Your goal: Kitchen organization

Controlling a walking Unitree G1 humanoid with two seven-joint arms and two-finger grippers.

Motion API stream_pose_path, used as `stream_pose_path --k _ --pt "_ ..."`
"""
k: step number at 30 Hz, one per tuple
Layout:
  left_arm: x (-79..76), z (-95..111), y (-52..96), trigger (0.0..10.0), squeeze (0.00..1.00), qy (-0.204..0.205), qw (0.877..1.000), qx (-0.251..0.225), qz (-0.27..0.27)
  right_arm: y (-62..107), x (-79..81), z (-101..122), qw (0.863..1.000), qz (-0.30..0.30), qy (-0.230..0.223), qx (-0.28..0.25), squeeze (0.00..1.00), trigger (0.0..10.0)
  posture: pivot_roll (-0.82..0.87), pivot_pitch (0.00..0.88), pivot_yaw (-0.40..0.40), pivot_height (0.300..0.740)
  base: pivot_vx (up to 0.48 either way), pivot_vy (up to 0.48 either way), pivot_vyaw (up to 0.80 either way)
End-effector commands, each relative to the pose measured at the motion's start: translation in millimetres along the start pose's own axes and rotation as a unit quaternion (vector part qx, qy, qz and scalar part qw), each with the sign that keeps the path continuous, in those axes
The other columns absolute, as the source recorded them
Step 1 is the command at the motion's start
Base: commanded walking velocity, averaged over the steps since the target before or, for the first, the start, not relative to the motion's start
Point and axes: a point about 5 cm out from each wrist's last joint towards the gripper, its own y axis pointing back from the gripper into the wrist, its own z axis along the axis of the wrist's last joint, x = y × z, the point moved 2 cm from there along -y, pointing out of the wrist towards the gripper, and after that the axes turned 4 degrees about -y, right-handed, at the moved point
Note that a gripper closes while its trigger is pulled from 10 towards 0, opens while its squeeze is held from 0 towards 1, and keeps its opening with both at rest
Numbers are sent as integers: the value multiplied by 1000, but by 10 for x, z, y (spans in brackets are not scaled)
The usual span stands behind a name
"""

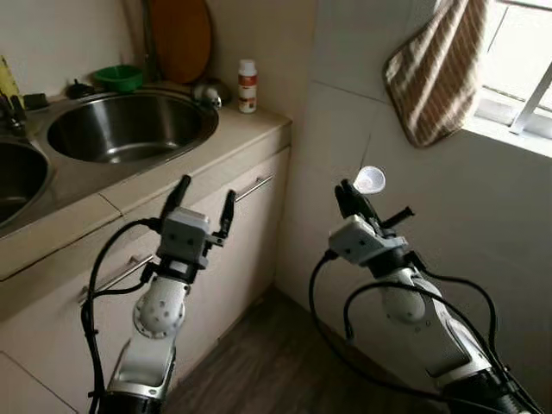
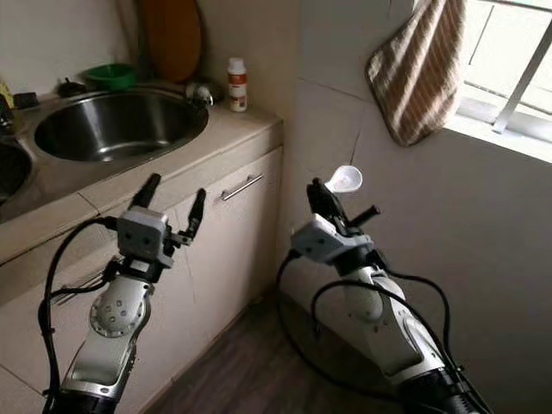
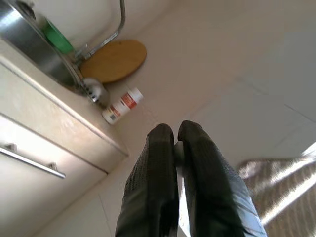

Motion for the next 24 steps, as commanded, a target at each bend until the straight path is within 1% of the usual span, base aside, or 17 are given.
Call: stream_pose_path --k 1,6,10,12,19,24 --pt "-43 25 9 10000 0 -3 1000 -5 -4 -5 -34 -11 1000 -7 1 -2 0 0 -3 0 -59 740 0 0 800" --pt "-20 48 29 10000 0 -8 1000 -7 6 -13 -25 -1 1000 -9 -6 -9 0 0 -1 0 -60 740 205 0 800" --pt "39 97 -1 10000 0 -11 1000 -21 19 -43 -72 -14 1000 -14 -10 -15 0 0 3 0 -60 740 337 0 800" --pt "63 132 -31 10000 0 -14 999 -30 25 -81 -142 -37 1000 -25 -7 -13 0 0 5 0 -60 740 364 0 800" --pt "55 180 -54 10000 0 -16 999 -39 27 -128 -238 -82 999 -37 1 -14 0 0 10 0 -60 740 356 0 800" --pt "36 174 -53 10000 0 -17 999 -39 23 -145 -249 -83 999 -40 0 -16 0 0 13 0 -59 740 354 0 800"
